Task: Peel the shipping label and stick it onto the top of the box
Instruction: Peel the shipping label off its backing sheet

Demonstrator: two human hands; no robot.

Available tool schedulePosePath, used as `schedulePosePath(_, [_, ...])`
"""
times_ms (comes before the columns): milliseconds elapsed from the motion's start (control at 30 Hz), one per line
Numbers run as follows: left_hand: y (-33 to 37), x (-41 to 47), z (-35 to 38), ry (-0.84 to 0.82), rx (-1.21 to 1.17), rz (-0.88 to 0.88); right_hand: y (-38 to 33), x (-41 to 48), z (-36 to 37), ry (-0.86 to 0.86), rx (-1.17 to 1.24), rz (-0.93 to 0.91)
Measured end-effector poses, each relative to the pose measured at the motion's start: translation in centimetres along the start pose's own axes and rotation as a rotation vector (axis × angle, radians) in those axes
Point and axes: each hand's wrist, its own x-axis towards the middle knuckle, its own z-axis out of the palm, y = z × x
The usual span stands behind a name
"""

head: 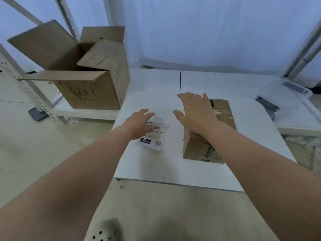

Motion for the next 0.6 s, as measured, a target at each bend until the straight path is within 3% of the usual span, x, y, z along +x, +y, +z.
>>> schedulePosePath(233, [0.6, -0.2, 1.3, -0.147, -0.104, -0.046, 0.7, -0.6, 0.4, 0.034, 0.021, 0.018])
schedulePosePath(433, [1.2, -0.6, 0.6, -0.005, -0.061, -0.074, 0.0, -1.1, 0.1, 0.059, 0.025, -0.029])
schedulePosePath(600, [3.0, -1.8, -3.4, 0.155, -0.230, 0.028, -0.2, -2.1, -2.0, 0.071, 0.184, 0.027])
